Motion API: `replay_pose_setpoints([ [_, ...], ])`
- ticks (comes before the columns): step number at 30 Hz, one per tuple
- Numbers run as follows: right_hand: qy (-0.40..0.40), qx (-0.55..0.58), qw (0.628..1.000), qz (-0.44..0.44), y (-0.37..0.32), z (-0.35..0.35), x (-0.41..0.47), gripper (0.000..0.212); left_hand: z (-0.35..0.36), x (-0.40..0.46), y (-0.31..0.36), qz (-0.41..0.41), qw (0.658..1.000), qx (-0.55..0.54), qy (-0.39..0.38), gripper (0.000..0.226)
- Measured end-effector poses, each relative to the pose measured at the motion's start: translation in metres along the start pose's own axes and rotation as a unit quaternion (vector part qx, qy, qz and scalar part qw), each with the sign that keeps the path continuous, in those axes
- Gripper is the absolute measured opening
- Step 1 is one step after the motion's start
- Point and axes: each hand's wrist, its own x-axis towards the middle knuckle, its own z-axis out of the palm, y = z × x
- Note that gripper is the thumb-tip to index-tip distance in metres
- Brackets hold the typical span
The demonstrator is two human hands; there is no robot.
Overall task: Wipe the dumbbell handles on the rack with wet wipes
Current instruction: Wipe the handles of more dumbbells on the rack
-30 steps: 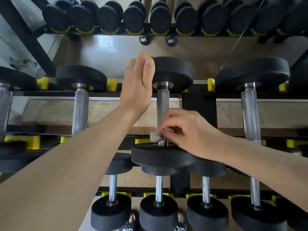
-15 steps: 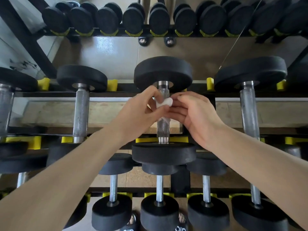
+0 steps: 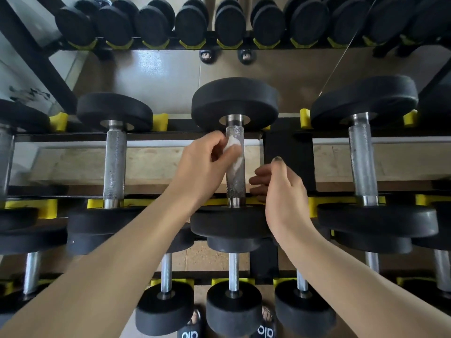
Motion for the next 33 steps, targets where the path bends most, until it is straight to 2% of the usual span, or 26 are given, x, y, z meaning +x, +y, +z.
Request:
replay_pose_setpoints([
  [4,-0.007,-0.032,0.999,-0.006,-0.001,-0.002,-0.002,0.043,-0.012,-0.018,-0.001,-0.016,0.991,-0.029,-0.133,0.039],
  [6,-0.008,-0.035,0.999,0.000,-0.003,-0.003,-0.003,0.042,-0.016,-0.018,0.001,-0.020,0.983,-0.008,-0.183,0.039],
  [7,-0.009,-0.036,0.999,0.002,-0.002,-0.003,-0.003,0.041,-0.018,-0.016,0.003,-0.007,0.983,0.021,-0.181,0.039],
  [9,-0.012,-0.037,0.999,0.002,-0.003,-0.004,-0.004,0.040,-0.018,-0.008,0.006,-0.001,0.994,0.038,-0.104,0.037],
  [11,-0.015,-0.033,0.999,0.002,-0.003,-0.006,-0.005,0.038,-0.018,0.005,0.007,-0.032,0.999,-0.029,0.002,0.036],
  [13,-0.017,-0.032,0.999,0.002,-0.004,-0.006,-0.005,0.037,-0.015,0.008,0.007,-0.040,0.997,-0.054,0.031,0.038],
  [15,-0.018,-0.038,0.999,-0.002,-0.004,-0.006,-0.005,0.036,-0.010,-0.001,0.003,-0.025,0.999,-0.023,-0.019,0.041],
  [17,-0.020,-0.045,0.999,-0.010,-0.004,-0.006,-0.005,0.035,-0.008,-0.014,0.000,-0.017,0.994,0.002,-0.106,0.043],
  [21,-0.020,-0.044,0.999,-0.014,-0.006,-0.006,-0.008,0.035,-0.029,-0.005,0.003,0.009,0.960,0.085,-0.265,0.042],
  [22,-0.018,-0.046,0.999,-0.016,-0.006,-0.007,-0.009,0.035,-0.034,0.000,0.007,0.017,0.958,0.101,-0.266,0.040],
  [23,-0.018,-0.044,0.999,-0.019,-0.006,-0.007,-0.008,0.035,-0.037,0.005,0.008,0.019,0.968,0.097,-0.231,0.036],
  [25,-0.022,-0.041,0.999,-0.021,-0.006,-0.008,-0.009,0.034,-0.040,0.014,0.009,-0.003,0.995,0.023,-0.101,0.031],
  [26,-0.023,-0.039,0.999,-0.023,-0.006,-0.009,-0.009,0.034,-0.039,0.018,0.009,-0.015,0.998,-0.011,-0.062,0.030],
  [27,-0.022,-0.040,0.999,-0.026,-0.006,-0.009,-0.009,0.034,-0.036,0.020,0.012,-0.019,0.998,-0.012,-0.056,0.029],
  [30,-0.019,-0.047,0.998,-0.034,-0.005,-0.009,-0.008,0.034,-0.020,0.015,0.014,0.030,0.990,0.107,-0.084,0.011],
  [33,-0.012,-0.051,0.998,-0.039,-0.005,-0.008,-0.008,0.033,-0.011,0.002,0.014,0.085,0.988,0.118,-0.051,0.019],
])
